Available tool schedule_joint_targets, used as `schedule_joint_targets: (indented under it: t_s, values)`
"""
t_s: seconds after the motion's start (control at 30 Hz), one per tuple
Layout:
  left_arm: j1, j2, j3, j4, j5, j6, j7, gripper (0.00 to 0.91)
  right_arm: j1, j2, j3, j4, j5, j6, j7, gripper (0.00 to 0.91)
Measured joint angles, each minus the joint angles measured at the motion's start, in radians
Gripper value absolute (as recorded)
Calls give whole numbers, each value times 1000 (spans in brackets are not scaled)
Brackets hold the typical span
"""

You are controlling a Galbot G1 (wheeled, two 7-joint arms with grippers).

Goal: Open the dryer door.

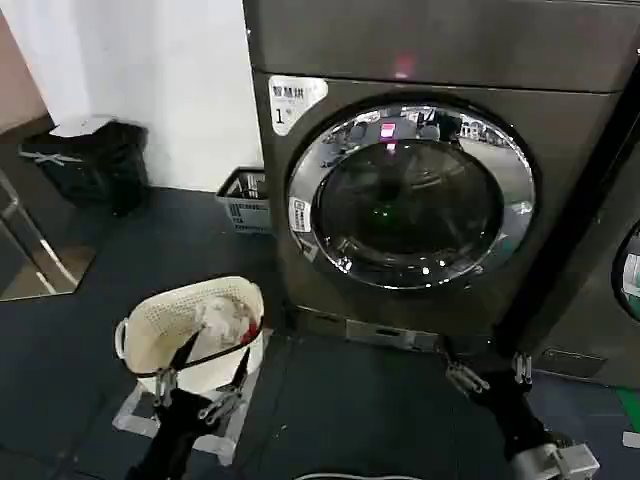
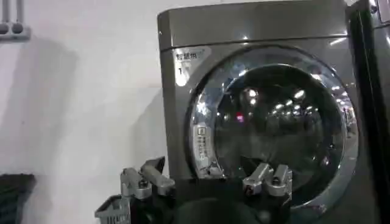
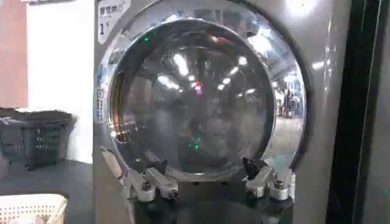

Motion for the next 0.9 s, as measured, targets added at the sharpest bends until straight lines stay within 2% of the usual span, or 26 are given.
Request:
schedule_joint_targets:
  t_s: [0.17, 0.33, 0.57, 0.7, 0.9]
  values:
    - [-6, -8, 5, 1, -2, -7, 2, 907, 73, -80, 27, -59, 89, -18, -62, 907]
    - [-5, -6, 16, 15, 12, -3, -3, 907, 199, -230, -32, -146, 175, -24, -46, 907]
    - [-3, -15, 37, 36, 32, 10, -35, 907, 385, -390, -192, -260, 206, -20, -53, 907]
    - [-2, -14, 34, 37, 42, 6, -30, 907, 522, -430, -309, -343, 219, -15, -57, 907]
    - [-1, -8, 27, 23, 44, 6, -23, 907, 737, -420, -498, -494, 254, -4, -58, 907]
